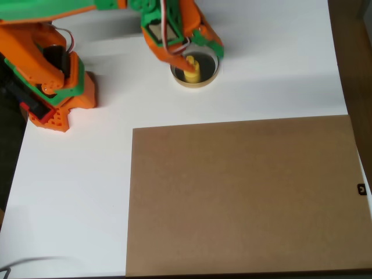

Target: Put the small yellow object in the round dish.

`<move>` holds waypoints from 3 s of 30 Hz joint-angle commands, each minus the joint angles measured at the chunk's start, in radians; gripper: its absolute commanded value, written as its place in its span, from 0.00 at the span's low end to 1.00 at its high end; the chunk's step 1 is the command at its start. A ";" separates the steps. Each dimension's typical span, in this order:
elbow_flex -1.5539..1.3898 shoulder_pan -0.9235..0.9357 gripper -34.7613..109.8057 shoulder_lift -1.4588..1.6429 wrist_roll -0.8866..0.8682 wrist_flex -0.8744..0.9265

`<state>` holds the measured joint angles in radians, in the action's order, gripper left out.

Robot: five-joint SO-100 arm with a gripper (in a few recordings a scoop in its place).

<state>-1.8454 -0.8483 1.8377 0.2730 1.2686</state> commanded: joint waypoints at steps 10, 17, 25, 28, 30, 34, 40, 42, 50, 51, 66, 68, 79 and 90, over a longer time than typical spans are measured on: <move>0.071 0.426 0.37 0.100 0.060 -0.048; 0.026 0.543 0.37 0.110 0.044 -0.100; 0.002 0.657 0.37 0.106 0.014 -0.130; -0.014 0.716 0.37 0.106 -0.008 -0.158; -0.026 0.759 0.37 0.106 -0.018 -0.170; -0.061 0.861 0.37 0.107 -0.040 -0.204; -0.101 1.006 0.37 0.104 -0.094 -0.247; -0.118 1.040 0.37 0.104 -0.106 -0.259; -0.176 1.197 0.36 0.120 -0.138 -0.295; -0.178 1.220 0.36 0.123 -0.140 -0.299; -0.451 1.374 0.36 0.425 -0.227 -0.437; -0.508 1.393 0.36 0.462 -0.238 -0.474; -0.752 1.473 0.36 0.611 -0.229 -0.592; -0.982 1.482 0.36 0.996 -0.236 -0.554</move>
<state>-2.8164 0.6197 2.7397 0.0383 0.6918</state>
